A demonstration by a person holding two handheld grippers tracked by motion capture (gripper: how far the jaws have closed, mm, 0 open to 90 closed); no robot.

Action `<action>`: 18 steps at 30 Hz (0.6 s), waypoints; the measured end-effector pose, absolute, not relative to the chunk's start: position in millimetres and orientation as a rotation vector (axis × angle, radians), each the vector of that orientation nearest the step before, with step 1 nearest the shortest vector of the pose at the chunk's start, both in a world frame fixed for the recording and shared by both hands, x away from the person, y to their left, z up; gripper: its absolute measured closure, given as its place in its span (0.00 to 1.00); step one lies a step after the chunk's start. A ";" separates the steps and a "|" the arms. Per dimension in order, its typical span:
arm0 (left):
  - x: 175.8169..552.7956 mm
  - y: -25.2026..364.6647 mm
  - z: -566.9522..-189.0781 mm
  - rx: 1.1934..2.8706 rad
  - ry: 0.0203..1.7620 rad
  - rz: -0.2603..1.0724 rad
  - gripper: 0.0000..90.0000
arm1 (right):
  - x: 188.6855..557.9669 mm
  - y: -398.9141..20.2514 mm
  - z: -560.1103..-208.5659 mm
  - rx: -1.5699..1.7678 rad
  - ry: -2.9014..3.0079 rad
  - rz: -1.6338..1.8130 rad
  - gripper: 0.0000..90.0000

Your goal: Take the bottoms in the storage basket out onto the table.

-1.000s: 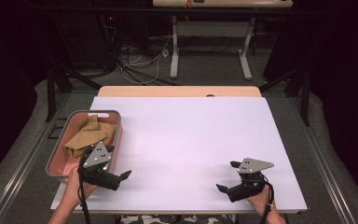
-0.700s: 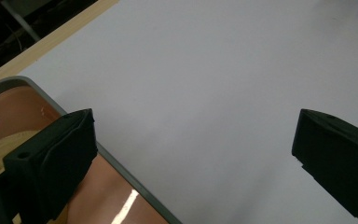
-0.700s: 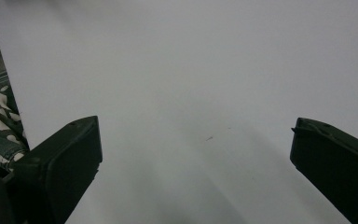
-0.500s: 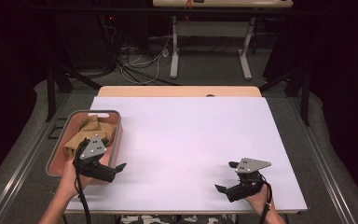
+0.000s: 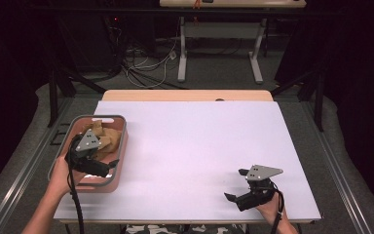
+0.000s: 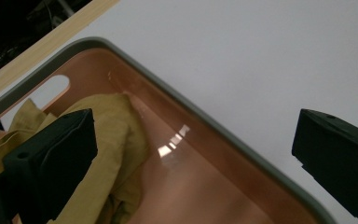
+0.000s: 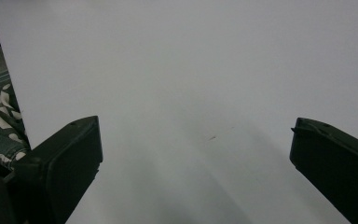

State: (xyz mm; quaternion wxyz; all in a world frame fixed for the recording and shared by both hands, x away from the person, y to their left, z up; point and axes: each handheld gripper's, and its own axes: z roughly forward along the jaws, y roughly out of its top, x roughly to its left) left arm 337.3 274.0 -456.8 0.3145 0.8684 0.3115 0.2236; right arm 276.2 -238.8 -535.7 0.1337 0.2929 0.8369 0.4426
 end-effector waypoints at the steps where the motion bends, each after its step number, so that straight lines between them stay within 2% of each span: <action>1: 339.3 276.5 -457.0 2.291 0.828 0.583 0.00 | 276.2 -238.7 -535.6 0.847 2.429 1.283 0.02; 9: 350.7 288.6 -461.3 2.286 0.846 0.561 0.00 | 276.3 -238.5 -535.5 0.854 2.436 1.277 0.02; 18: 361.2 291.5 -466.2 2.366 0.869 0.571 0.00 | 277.2 -238.0 -537.5 0.856 2.441 1.282 0.02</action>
